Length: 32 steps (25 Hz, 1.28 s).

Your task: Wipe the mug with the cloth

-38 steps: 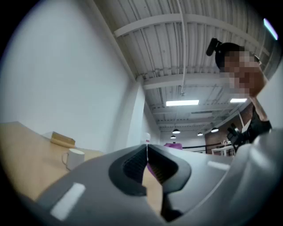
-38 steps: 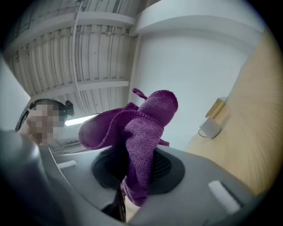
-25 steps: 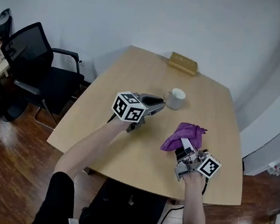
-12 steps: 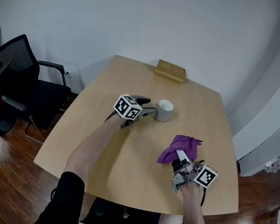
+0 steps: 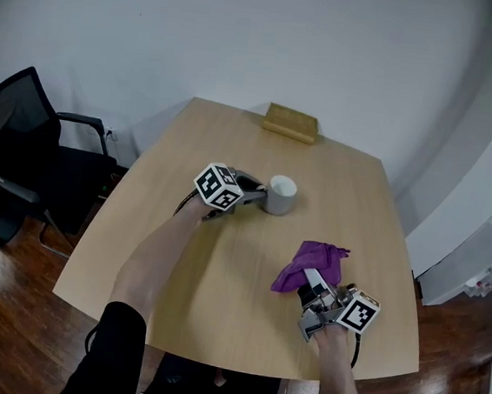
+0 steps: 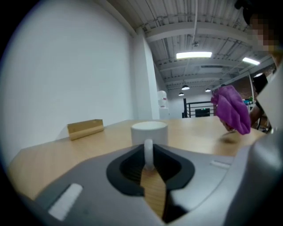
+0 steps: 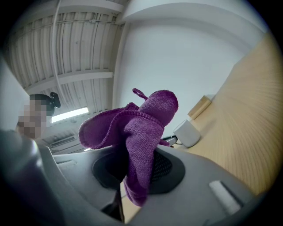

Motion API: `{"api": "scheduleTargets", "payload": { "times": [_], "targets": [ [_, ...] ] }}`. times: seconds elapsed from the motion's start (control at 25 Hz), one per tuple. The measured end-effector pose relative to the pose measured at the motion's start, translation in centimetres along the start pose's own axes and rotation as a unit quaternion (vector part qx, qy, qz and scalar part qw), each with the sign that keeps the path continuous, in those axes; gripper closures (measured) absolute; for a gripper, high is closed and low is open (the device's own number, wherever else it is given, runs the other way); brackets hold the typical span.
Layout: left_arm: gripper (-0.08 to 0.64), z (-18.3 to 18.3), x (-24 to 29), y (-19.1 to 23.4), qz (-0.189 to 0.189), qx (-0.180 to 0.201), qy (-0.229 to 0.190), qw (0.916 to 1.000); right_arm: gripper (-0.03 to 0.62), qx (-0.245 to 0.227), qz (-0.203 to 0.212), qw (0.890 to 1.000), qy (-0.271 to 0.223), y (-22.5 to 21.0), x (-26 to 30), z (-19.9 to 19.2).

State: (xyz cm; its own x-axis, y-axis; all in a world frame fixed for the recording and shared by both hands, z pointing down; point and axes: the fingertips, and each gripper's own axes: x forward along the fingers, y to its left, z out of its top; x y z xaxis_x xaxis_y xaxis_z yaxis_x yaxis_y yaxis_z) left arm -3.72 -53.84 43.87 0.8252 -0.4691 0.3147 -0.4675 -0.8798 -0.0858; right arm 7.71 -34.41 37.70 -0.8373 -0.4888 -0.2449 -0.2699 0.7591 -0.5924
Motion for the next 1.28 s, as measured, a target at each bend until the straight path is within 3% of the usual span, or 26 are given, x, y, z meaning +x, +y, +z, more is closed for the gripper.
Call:
{"api": "scheduleTargets", "payload": {
  "times": [0.16, 0.28, 0.4, 0.52, 0.64, 0.76, 0.84, 0.88, 1.0, 1.04, 1.12, 1.28],
  "targets": [
    [0.488, 1.2, -1.2, -3.9, -0.018, -0.009, -0.030, 0.9993, 0.511, -0.020, -0.006, 1.000, 0.002, 0.3, -0.5, 0.1],
    [0.492, 2.6, -3.2, -7.8, -0.063, -0.059, -0.078, 0.9932, 0.511, -0.020, -0.003, 1.000, -0.009, 0.9, -0.5, 0.5],
    [0.492, 4.3, -5.8, -12.1, -0.108, -0.141, -0.144, 0.9735, 0.511, -0.051, -0.020, 0.998, -0.013, 2.1, -0.9, 0.9],
    [0.494, 5.8, -7.4, -15.2, -0.133, -0.200, -0.183, 0.9532, 0.511, -0.103, -0.032, 0.994, -0.001, 4.2, -0.6, 1.2],
    [0.492, 6.9, -8.4, -17.7, -0.150, -0.235, -0.196, 0.9402, 0.511, -0.201, -0.071, 0.976, 0.032, 6.1, -0.4, 0.4],
    [0.493, 7.0, -8.6, -20.0, -0.154, -0.231, -0.184, 0.9430, 0.511, -0.310, -0.106, 0.943, 0.062, 7.9, 0.5, -0.4],
    [0.492, 6.8, -8.4, -21.0, -0.155, -0.226, -0.178, 0.9451, 0.511, -0.403, -0.125, 0.904, 0.068, 9.4, 2.0, 0.1],
    [0.492, 6.9, -8.3, -21.4, -0.158, -0.227, -0.181, 0.9439, 0.511, -0.455, -0.138, 0.876, 0.073, 10.0, 2.9, 0.4],
    [0.492, 7.7, -8.3, -22.1, -0.169, -0.240, -0.202, 0.9344, 0.511, -0.587, -0.191, 0.779, 0.111, 10.4, 4.9, -0.1],
    [0.491, 7.7, -8.5, -22.1, -0.172, -0.242, -0.206, 0.9323, 0.511, -0.607, -0.204, 0.759, 0.119, 10.2, 5.2, -0.5],
    [0.489, 7.6, -8.8, -22.2, -0.178, -0.244, -0.209, 0.9302, 0.511, -0.622, -0.217, 0.742, 0.121, 10.2, 5.4, -1.4],
    [0.489, 7.4, -9.2, -22.0, -0.189, -0.264, -0.219, 0.9202, 0.514, -0.637, -0.225, 0.727, 0.127, 10.1, 4.7, -2.7]
  ]
}}
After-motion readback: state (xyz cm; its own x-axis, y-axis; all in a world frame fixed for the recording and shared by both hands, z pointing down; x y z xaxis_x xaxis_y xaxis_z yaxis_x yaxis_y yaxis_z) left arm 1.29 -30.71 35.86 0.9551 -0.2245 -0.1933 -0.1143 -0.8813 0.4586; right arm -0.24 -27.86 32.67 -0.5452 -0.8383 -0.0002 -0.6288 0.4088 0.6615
